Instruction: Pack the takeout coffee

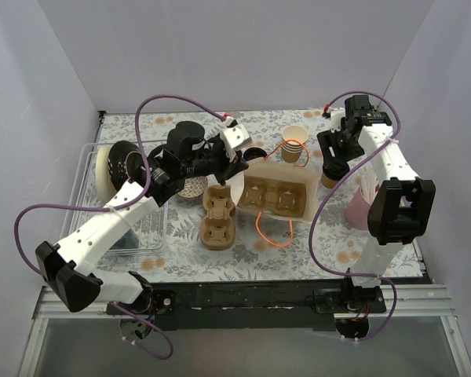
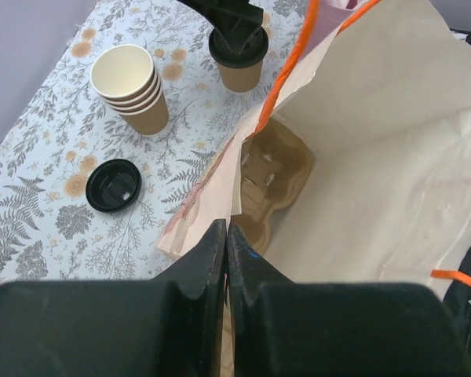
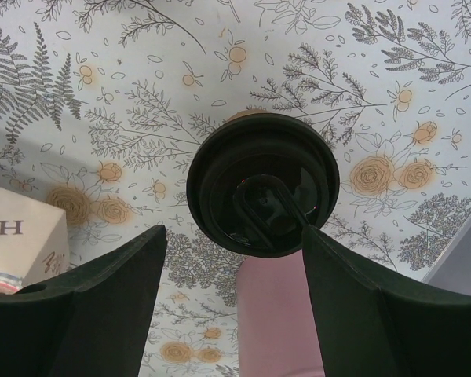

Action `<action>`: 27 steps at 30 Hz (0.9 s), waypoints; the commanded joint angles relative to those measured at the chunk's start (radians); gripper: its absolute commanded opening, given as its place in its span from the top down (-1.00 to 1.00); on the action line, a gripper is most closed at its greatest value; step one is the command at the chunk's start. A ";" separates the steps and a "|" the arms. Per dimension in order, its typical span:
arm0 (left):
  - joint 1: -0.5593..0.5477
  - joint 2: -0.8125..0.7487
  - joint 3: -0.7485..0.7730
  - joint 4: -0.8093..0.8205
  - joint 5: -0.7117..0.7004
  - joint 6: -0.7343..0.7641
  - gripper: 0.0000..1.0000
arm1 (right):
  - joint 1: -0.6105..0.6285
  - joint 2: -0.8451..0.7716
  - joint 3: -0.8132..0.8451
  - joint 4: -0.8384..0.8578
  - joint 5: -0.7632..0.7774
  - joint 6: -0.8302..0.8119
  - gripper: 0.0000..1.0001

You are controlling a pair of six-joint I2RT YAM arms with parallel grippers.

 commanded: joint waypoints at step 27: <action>-0.114 -0.163 -0.211 0.166 0.003 0.021 1.00 | -0.003 -0.023 0.001 0.034 -0.017 -0.057 -0.56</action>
